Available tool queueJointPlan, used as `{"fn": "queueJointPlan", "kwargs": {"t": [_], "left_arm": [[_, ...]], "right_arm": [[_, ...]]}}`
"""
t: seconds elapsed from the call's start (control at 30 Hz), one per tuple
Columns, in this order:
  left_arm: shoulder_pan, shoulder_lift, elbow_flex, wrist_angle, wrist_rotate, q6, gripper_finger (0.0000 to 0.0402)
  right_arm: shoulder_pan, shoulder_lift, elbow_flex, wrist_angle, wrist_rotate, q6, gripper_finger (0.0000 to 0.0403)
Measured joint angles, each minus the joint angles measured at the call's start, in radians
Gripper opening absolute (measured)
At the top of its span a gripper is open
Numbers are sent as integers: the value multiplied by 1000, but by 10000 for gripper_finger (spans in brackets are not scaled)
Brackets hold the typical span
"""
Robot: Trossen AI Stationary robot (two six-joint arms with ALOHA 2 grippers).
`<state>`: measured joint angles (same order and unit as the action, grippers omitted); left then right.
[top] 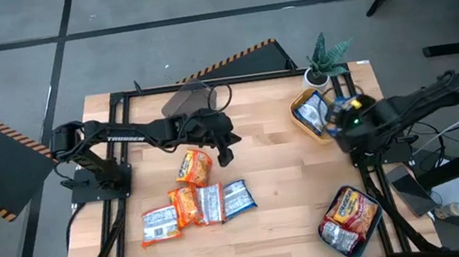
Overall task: Sort Maruchan noodles
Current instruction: Put the blue noodle pack into the yellow bin
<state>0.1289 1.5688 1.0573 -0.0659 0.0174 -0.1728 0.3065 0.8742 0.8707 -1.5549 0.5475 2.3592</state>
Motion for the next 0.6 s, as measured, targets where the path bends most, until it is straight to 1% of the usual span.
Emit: {"fn": "queueJointPlan", "kwargs": {"t": [0.03, 0.13, 0.17, 0.27, 0.47, 0.6], "left_arm": [[2, 0, 0, -2, 0, 0, 0], [5, 0, 0, -3, -2, 13, 0], [7, 0, 0, -3, -4, 23, 0], [9, 0, 0, -3, -5, 26, 0], [11, 0, 0, -3, -6, 27, 0], [11, 0, 0, -3, -2, 27, 0]], "right_arm": [[-1, 1, 20, -29, -18, 6, 91], [-39, 1, 27, -1, -35, -32, 91], [-51, 12, 27, -12, -59, -34, 91], [-76, 89, 4, -18, -140, -26, 91], [-136, 234, -17, 14, -148, 12, 98], [-177, 286, -16, 61, -147, 12, 105]]}}
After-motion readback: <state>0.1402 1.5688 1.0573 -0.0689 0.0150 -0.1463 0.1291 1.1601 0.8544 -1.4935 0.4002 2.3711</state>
